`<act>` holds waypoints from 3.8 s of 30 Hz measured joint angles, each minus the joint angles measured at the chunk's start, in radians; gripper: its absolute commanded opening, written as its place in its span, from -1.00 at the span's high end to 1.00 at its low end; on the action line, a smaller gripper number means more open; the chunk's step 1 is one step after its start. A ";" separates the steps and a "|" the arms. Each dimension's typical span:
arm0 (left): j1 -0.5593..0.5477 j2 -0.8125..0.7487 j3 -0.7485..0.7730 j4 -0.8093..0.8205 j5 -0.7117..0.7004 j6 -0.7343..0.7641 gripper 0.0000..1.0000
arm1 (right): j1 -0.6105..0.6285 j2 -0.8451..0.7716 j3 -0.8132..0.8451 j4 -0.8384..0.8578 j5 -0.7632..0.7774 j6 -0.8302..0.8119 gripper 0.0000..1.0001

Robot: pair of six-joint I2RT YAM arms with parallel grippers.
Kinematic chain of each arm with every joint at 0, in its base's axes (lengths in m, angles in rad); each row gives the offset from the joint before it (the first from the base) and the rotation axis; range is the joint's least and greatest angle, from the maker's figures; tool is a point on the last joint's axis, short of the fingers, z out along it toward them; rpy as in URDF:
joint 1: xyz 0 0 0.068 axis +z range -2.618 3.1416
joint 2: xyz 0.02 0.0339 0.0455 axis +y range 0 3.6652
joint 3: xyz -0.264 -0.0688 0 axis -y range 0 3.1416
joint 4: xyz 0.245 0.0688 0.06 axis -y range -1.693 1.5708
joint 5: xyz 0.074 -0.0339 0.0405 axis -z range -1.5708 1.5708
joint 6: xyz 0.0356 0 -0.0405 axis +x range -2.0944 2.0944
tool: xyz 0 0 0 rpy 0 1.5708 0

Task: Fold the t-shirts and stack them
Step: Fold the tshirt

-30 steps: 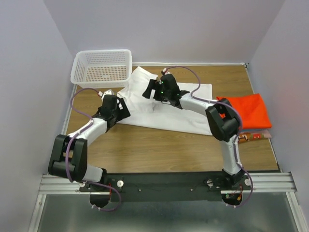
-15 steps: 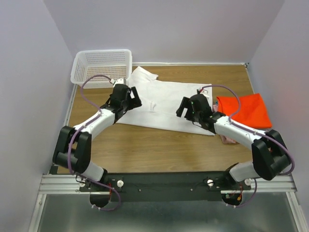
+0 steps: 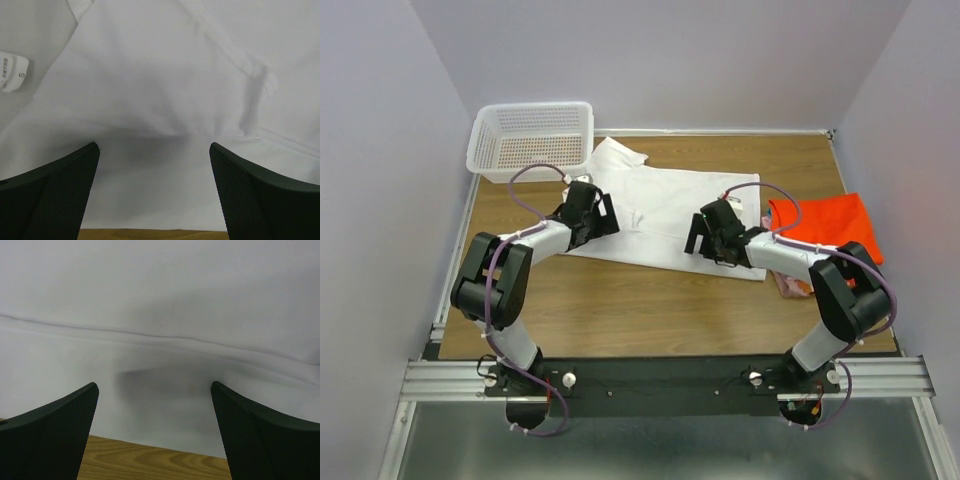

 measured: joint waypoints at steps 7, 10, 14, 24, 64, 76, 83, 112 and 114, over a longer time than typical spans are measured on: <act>-0.044 -0.068 -0.117 0.031 -0.011 -0.043 -0.97 | 0.000 -0.029 -0.032 -0.006 -0.013 0.001 -1.00; -0.074 -0.110 -0.156 0.008 -0.028 -0.082 -0.97 | 0.000 -0.060 -0.064 -0.005 -0.027 0.002 -1.00; -0.093 -0.168 -0.210 -0.014 -0.041 -0.154 -0.97 | 0.000 -0.110 -0.111 -0.005 -0.049 0.003 -1.00; -0.137 -0.322 -0.273 -0.269 -0.130 -0.343 -0.97 | 0.000 -0.221 -0.201 -0.029 -0.119 -0.004 -1.00; -0.417 -0.712 -0.353 -0.614 -0.092 -0.673 -0.97 | 0.000 -0.727 -0.348 -0.360 -0.302 0.090 -1.00; -0.208 -0.448 -0.190 -0.404 -0.239 -0.411 -0.97 | 0.000 -0.564 -0.140 -0.347 -0.146 0.036 -1.00; -0.037 -0.233 -0.175 -0.277 -0.241 -0.245 -0.97 | 0.000 -0.376 -0.076 -0.317 -0.028 0.023 -1.00; 0.070 -0.141 0.025 -0.133 -0.261 -0.026 -0.97 | -0.006 -0.253 -0.043 -0.228 -0.003 0.010 -1.00; 0.070 -0.105 0.063 -0.100 -0.265 -0.017 -0.97 | -0.008 -0.240 -0.040 -0.224 -0.003 0.003 -1.00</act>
